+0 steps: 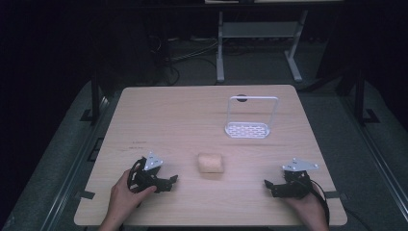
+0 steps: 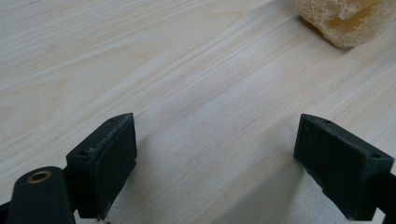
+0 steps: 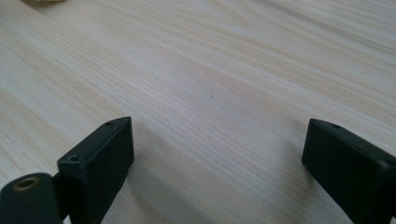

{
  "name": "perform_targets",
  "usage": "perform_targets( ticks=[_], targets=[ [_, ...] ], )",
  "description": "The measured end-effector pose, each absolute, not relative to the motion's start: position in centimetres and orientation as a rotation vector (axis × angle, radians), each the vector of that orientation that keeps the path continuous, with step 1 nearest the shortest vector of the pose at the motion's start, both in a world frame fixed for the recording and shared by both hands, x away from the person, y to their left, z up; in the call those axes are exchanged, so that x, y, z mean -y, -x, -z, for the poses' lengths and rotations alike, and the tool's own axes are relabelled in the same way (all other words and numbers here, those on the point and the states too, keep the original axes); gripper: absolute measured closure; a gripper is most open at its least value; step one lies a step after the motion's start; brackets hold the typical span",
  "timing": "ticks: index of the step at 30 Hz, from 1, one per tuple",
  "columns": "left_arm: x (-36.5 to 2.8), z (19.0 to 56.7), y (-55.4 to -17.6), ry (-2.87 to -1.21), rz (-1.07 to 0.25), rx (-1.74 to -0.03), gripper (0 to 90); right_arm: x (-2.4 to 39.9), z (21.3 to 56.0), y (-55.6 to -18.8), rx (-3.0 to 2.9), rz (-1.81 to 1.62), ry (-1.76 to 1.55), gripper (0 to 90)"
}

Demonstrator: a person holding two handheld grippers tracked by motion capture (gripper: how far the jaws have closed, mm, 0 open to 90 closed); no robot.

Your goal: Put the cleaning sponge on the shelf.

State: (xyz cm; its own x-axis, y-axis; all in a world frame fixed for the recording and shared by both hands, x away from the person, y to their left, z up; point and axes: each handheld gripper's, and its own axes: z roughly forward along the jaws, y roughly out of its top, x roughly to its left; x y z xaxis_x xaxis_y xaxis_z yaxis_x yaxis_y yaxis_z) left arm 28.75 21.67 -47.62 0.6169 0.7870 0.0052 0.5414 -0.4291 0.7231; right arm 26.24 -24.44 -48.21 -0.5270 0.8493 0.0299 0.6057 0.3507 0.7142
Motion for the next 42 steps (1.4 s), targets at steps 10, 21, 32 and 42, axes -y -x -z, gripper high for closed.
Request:
perform_targets(
  ticks=[10, 21, 32, 42],
  targets=[
    [-21.7, 47.6, -28.8, -2.141, -0.451, -1.037, 12.5, 24.4, 48.2, -26.5, -2.303, -0.991, -1.242, 8.9],
    [-21.7, 47.6, -28.8, -2.146, -0.451, -1.033, 12.6, 23.7, 47.0, -27.4, -2.321, -1.055, -1.183, 9.0],
    [-21.7, 47.6, -28.8, -2.147, -0.450, -1.033, 12.6, 22.8, 46.0, -29.0, -2.333, -1.081, -1.149, 9.0],
    [-21.7, 47.6, -28.8, -2.146, -0.450, -1.034, 12.7, 22.4, 45.3, -30.2, -2.341, -1.099, -1.126, 9.0]
  ],
)
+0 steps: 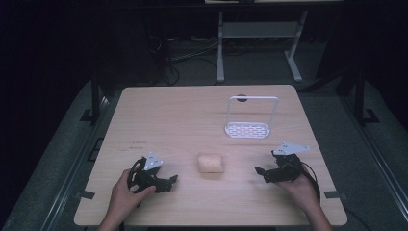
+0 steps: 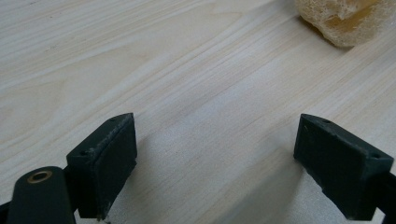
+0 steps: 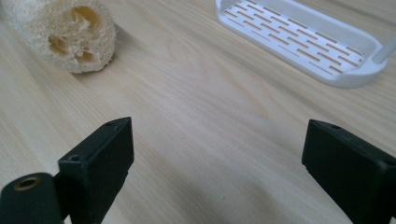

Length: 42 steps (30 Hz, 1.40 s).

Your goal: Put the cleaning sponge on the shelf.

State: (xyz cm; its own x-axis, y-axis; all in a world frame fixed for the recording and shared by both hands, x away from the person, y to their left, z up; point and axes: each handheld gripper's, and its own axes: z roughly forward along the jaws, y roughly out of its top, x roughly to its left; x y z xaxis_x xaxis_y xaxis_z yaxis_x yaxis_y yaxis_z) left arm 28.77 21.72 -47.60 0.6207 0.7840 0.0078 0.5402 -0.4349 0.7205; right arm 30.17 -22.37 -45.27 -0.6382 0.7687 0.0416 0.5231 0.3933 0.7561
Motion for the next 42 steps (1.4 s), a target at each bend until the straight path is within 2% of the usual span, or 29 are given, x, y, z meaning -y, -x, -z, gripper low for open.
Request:
perform_targets(
  ticks=[42],
  targets=[
    [-21.7, 47.6, -28.8, -2.147, -0.450, -1.034, 12.6, 17.3, 43.0, -35.7, -2.463, -1.212, -0.936, 9.4]
  ],
)
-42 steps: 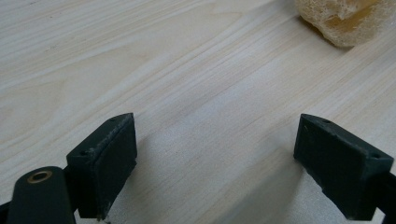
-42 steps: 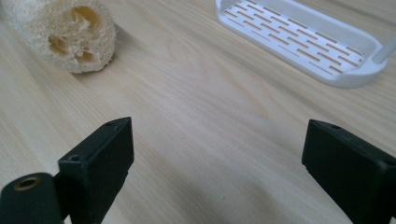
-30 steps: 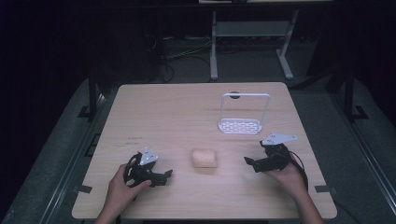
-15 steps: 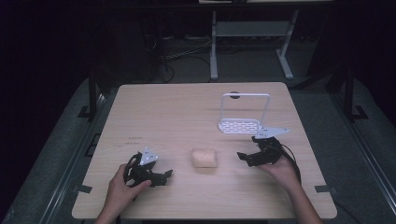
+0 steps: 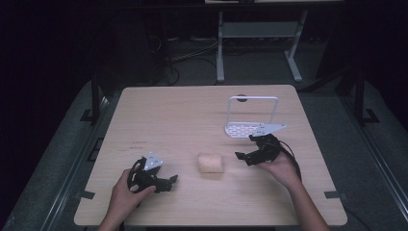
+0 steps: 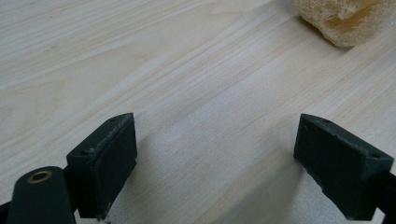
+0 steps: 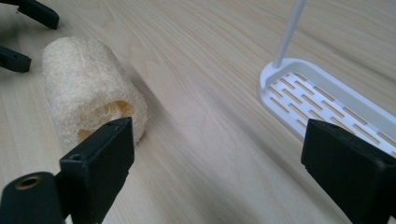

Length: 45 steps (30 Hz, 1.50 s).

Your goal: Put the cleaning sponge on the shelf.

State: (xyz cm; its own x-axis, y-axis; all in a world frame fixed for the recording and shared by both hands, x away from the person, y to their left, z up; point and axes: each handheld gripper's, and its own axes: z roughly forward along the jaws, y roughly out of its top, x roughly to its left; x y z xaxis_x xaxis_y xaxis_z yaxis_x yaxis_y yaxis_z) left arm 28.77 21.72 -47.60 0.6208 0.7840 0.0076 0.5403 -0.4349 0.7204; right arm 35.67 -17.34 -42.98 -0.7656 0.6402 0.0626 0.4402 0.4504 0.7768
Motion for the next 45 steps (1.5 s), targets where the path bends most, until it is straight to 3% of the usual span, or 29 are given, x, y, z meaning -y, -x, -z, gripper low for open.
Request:
perform_targets(
  ticks=[45],
  targets=[
    [-21.7, 47.6, -28.8, -2.147, -0.452, -1.031, 12.6, 11.5, 42.3, -35.9, -2.646, -1.321, -0.657, 9.5]
  ],
)
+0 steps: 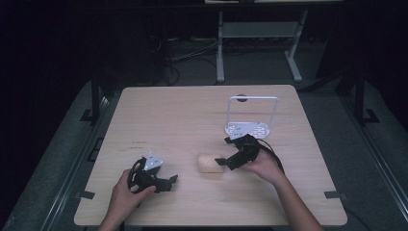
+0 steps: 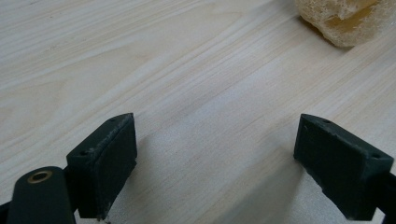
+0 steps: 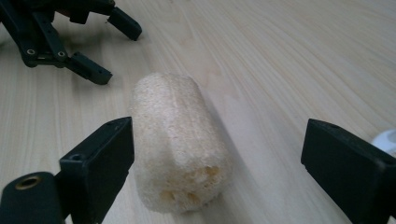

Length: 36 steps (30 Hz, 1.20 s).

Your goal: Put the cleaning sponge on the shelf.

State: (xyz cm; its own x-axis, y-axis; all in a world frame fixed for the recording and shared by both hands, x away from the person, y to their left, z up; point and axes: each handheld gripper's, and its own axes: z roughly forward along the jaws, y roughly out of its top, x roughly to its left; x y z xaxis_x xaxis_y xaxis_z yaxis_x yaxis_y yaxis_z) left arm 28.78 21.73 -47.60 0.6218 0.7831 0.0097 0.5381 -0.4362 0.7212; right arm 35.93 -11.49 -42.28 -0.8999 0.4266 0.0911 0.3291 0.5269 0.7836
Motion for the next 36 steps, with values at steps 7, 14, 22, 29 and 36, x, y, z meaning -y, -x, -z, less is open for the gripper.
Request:
perform_targets(
  ticks=[7, 14, 22, 29, 36],
  targets=[
    [-21.7, 47.6, -28.8, -2.143, -0.452, -1.033, 12.7, 10.4, 42.5, -36.1, -2.686, -1.337, -0.604, 9.5],
    [-21.7, 47.6, -28.8, -2.143, -0.452, -1.033, 12.7, 9.8, 43.0, -36.3, -2.714, -1.347, -0.566, 9.6],
    [-21.7, 47.6, -28.8, -2.143, -0.451, -1.033, 12.7, 9.0, 43.6, -36.5, -2.743, -1.339, -0.539, 9.6],
    [-21.7, 47.6, -28.8, -2.142, -0.450, -1.034, 12.7, 8.7, 44.0, -36.6, -2.753, -1.344, -0.531, 9.6],
    [-21.7, 47.6, -28.8, -2.143, -0.451, -1.033, 12.7, 8.1, 44.6, -36.8, -2.789, -1.324, -0.499, 9.6]
  ],
)
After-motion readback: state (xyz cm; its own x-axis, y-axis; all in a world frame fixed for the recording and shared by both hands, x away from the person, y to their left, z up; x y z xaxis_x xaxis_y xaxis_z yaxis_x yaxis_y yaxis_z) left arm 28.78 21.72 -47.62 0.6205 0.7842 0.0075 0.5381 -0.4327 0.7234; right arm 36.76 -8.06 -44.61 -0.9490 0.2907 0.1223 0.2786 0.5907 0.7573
